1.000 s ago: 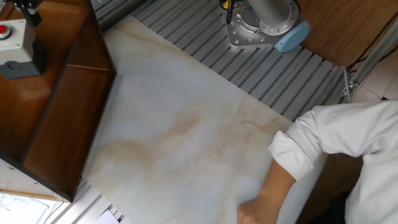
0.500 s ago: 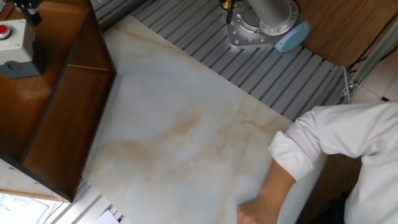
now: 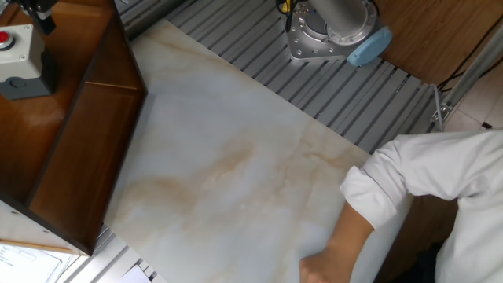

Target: Take the object down from the shelf

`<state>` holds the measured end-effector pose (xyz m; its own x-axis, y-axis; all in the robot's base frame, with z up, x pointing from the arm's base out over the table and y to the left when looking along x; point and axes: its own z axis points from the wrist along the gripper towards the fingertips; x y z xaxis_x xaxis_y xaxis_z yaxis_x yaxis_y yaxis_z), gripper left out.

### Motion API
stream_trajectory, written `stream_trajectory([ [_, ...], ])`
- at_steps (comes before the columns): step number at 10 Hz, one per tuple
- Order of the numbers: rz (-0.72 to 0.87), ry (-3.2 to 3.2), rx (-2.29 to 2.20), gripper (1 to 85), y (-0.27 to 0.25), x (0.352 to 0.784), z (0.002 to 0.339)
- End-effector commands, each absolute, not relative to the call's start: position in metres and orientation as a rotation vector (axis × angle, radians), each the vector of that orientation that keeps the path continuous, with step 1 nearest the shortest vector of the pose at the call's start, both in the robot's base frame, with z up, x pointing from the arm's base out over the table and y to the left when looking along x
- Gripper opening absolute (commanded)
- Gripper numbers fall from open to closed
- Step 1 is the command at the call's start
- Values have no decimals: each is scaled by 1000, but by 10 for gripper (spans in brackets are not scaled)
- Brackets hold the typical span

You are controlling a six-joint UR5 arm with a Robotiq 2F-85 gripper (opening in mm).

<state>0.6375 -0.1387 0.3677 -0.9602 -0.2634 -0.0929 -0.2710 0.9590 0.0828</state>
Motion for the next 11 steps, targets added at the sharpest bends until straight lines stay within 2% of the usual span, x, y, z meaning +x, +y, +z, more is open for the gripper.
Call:
stream_trajectory([
  [1, 213, 3034, -396, 13, -127, 633, 369],
  [11, 195, 3051, -468, 13, -131, 626, 369],
])
